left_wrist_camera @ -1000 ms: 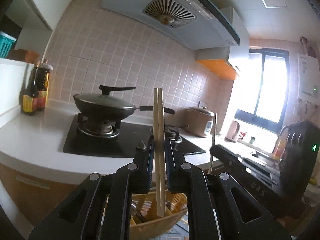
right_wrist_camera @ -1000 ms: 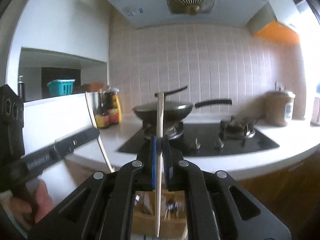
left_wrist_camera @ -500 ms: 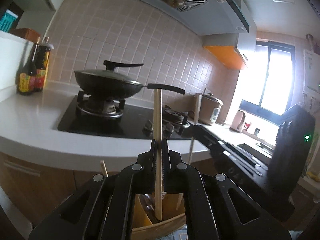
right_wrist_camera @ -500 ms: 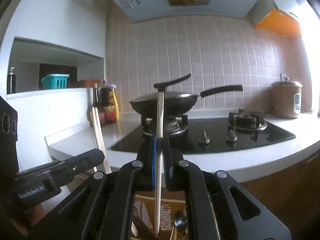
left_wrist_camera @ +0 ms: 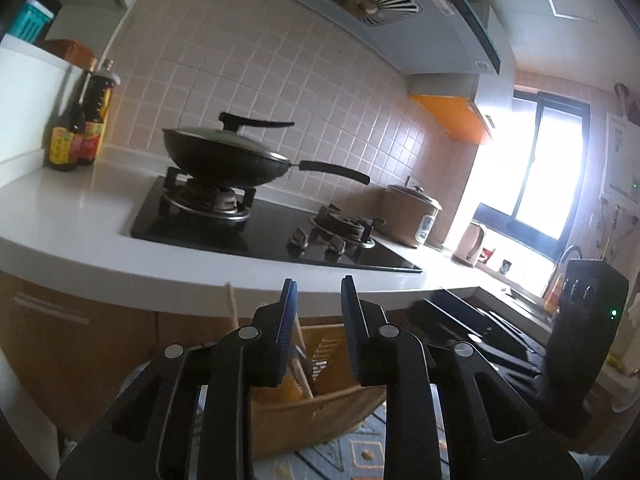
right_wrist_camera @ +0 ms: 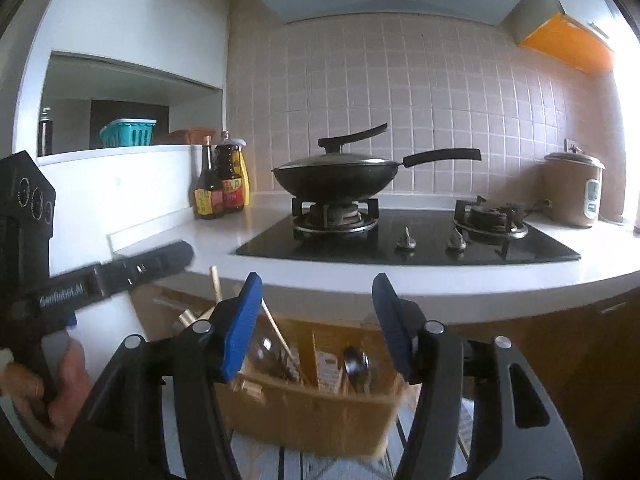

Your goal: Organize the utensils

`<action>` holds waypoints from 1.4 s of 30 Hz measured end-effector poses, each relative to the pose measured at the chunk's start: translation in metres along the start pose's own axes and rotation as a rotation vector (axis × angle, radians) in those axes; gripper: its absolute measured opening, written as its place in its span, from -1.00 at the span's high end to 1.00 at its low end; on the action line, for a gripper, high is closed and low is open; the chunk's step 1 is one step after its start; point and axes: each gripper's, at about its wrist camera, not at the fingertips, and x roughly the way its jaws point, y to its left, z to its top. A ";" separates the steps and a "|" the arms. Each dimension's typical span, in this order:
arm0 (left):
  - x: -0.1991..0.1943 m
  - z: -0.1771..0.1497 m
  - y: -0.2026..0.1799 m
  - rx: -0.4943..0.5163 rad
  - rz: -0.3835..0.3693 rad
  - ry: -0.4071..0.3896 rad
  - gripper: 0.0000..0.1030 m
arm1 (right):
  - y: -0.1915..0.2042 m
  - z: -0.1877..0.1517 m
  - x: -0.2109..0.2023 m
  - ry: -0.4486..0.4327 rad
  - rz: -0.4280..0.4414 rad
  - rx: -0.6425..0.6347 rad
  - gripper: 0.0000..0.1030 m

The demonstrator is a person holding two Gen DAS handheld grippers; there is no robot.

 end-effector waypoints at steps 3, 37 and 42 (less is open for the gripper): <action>-0.027 0.000 -0.006 0.015 0.011 -0.021 0.29 | 0.000 -0.004 -0.030 0.010 -0.019 -0.004 -0.05; -0.102 -0.154 -0.073 0.265 0.543 -0.150 -0.79 | 0.020 -0.131 -0.113 0.011 -0.349 0.054 -0.85; -0.091 -0.153 -0.066 0.255 0.552 -0.077 -0.83 | 0.025 -0.135 -0.103 0.056 -0.339 0.025 -0.85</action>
